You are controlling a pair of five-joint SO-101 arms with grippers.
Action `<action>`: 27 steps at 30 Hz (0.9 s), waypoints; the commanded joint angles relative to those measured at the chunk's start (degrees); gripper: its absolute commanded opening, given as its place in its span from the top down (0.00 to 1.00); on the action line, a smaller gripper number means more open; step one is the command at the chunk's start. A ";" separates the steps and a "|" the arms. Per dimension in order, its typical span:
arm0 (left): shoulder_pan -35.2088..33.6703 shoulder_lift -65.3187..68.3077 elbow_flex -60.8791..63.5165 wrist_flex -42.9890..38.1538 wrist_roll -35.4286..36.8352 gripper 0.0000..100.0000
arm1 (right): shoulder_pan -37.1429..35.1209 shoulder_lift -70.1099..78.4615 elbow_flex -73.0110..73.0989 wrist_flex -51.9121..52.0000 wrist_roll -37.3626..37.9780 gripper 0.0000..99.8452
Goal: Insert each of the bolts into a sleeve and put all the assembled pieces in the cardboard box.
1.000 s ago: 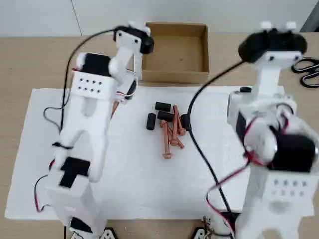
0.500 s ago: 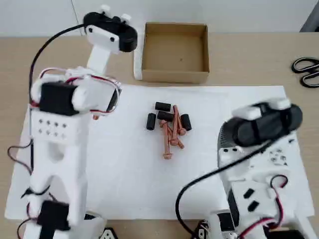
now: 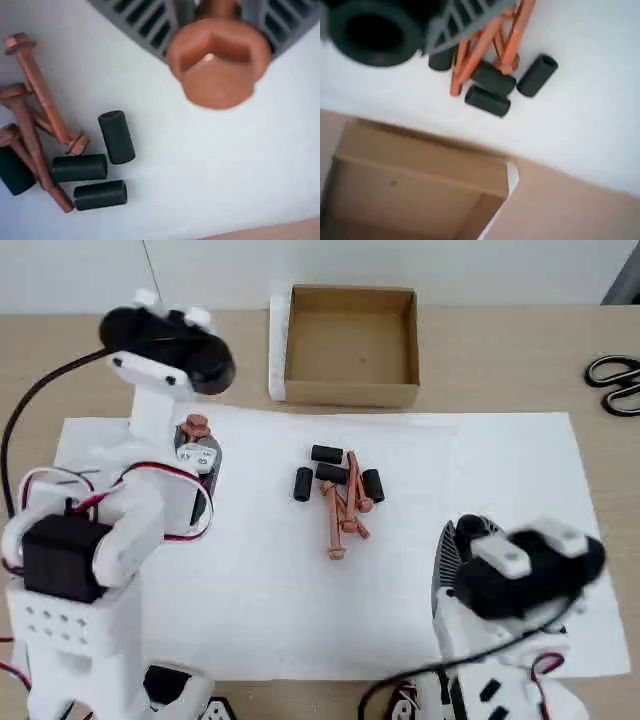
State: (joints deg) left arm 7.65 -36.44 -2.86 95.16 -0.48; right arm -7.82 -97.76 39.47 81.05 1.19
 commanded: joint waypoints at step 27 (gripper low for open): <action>7.47 -29.98 31.25 -23.56 16.09 0.99 | -15.78 -5.85 14.07 -15.78 -3.43 1.00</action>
State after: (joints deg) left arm 14.68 -65.71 28.35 75.91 12.09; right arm -20.31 -104.00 52.66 66.90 -1.80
